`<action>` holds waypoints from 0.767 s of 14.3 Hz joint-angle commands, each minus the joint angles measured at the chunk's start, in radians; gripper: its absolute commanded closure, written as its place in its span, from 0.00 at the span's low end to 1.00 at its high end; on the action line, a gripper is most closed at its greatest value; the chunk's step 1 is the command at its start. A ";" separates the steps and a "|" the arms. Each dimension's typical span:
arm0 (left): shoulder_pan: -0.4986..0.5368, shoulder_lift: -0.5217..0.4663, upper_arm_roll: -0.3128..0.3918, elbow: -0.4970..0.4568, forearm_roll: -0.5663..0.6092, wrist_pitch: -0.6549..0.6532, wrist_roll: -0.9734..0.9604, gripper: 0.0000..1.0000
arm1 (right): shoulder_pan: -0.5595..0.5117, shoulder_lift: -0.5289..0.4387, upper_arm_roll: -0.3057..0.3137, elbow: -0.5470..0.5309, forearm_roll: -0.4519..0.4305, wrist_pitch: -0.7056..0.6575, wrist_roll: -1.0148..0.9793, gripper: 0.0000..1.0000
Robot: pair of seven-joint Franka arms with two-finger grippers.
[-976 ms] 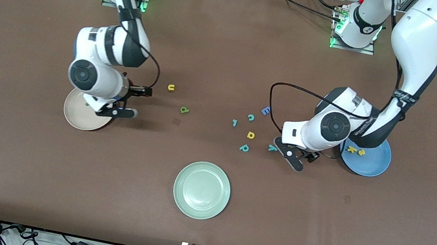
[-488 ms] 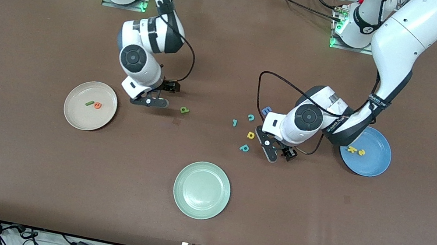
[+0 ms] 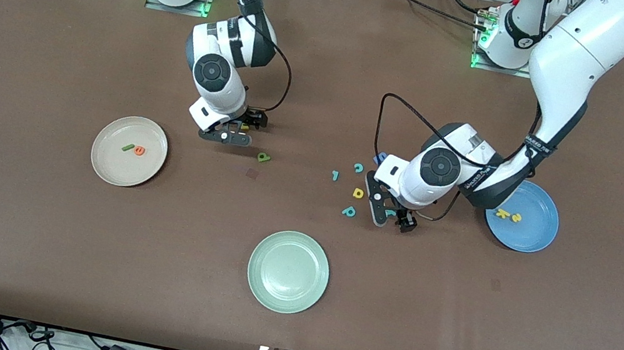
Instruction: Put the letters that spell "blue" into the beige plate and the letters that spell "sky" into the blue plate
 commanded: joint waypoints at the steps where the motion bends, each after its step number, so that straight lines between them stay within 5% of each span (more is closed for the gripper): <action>1: -0.004 0.041 0.000 0.020 0.050 0.034 0.060 0.05 | 0.023 0.013 -0.010 -0.016 0.015 0.038 0.016 0.08; 4: -0.016 0.053 0.003 0.021 0.108 0.034 0.061 0.28 | 0.025 0.028 -0.010 -0.015 0.015 0.056 0.033 0.14; 8: -0.013 0.076 0.001 0.033 0.145 0.043 0.061 0.42 | 0.025 0.030 -0.010 -0.015 0.015 0.058 0.034 0.32; 11: -0.011 0.082 0.001 0.032 0.143 0.069 0.060 0.65 | 0.025 0.027 -0.010 -0.015 0.015 0.051 0.055 0.56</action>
